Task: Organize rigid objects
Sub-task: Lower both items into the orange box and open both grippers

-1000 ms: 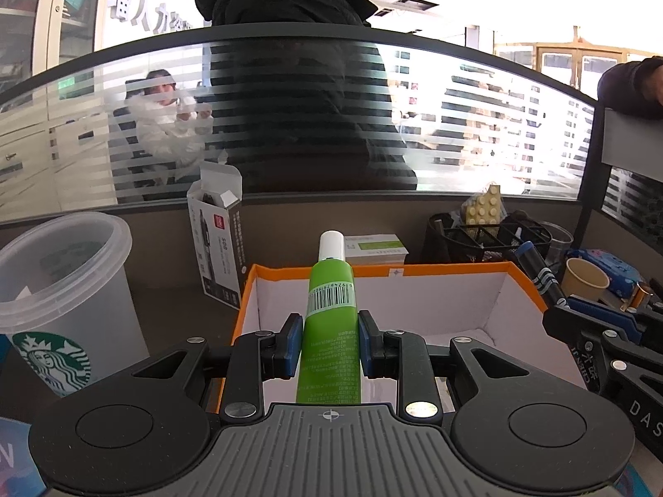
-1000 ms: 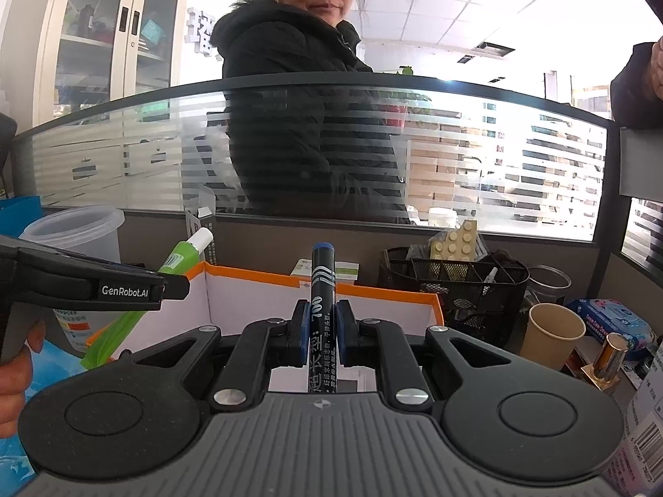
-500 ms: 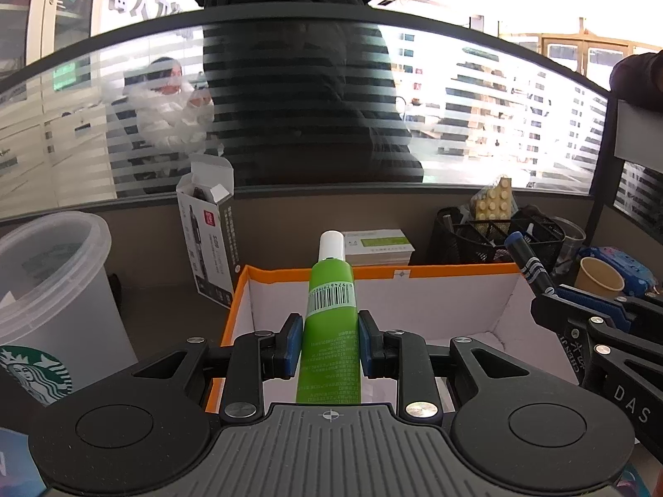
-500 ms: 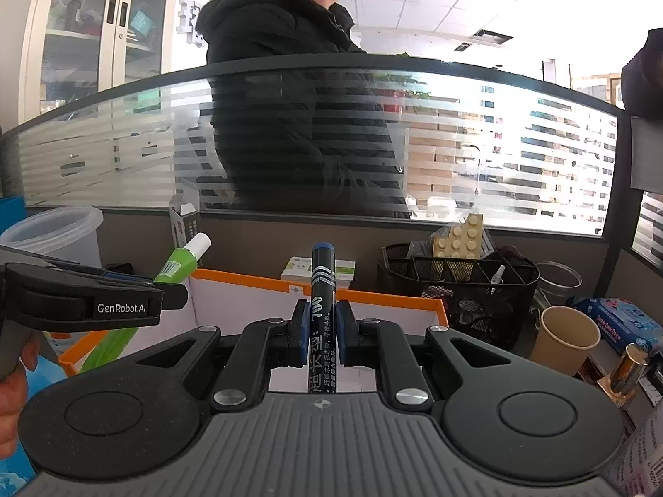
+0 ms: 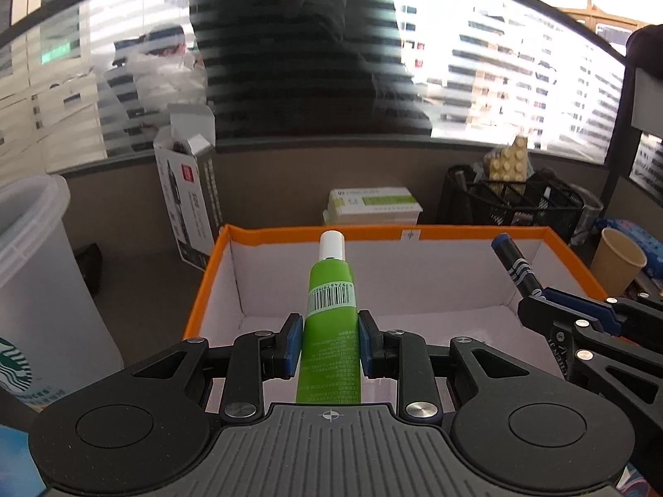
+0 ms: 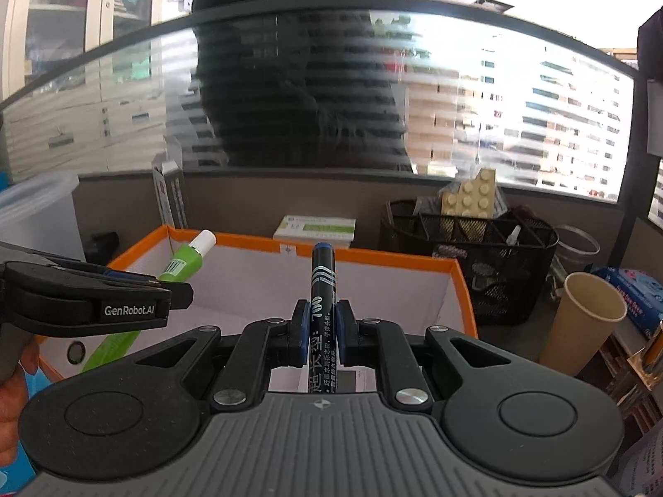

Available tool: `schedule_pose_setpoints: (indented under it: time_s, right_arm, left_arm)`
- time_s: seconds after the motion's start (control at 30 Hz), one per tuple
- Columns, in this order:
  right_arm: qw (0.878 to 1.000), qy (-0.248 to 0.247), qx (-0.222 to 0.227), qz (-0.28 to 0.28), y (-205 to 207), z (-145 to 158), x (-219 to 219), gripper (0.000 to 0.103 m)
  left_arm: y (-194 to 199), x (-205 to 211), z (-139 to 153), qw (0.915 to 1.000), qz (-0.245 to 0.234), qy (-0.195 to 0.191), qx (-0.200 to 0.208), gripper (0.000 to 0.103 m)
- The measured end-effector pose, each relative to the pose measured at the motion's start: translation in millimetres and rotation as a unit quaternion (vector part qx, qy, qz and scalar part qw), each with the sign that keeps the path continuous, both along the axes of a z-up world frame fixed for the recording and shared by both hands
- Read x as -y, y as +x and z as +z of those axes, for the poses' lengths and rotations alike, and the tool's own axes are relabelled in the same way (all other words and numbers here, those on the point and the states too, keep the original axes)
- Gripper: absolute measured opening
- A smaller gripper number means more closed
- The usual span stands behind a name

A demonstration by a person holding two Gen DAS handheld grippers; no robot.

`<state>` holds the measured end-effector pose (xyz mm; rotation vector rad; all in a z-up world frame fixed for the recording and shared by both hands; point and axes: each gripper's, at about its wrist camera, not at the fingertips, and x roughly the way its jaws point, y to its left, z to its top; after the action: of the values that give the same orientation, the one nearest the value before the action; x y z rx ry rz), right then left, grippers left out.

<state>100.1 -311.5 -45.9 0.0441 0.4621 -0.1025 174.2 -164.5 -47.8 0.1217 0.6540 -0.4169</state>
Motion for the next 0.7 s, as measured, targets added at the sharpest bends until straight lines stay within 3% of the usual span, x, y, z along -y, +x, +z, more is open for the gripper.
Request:
schedule_pose_setpoints:
  time_s: [0.33,0.7]
  right_arm:
    - [0.999,-0.005,-0.048,-0.006,18,-22,2,0.012]
    - [0.996,-0.001,-0.089,-0.013,26,-35,4,0.012]
  left_arm:
    - [13,5,-20,0.9994,0.004,0.013,-0.030,0.026]
    - [11,3,-19,0.9989,0.005,0.028,-0.038,0.025]
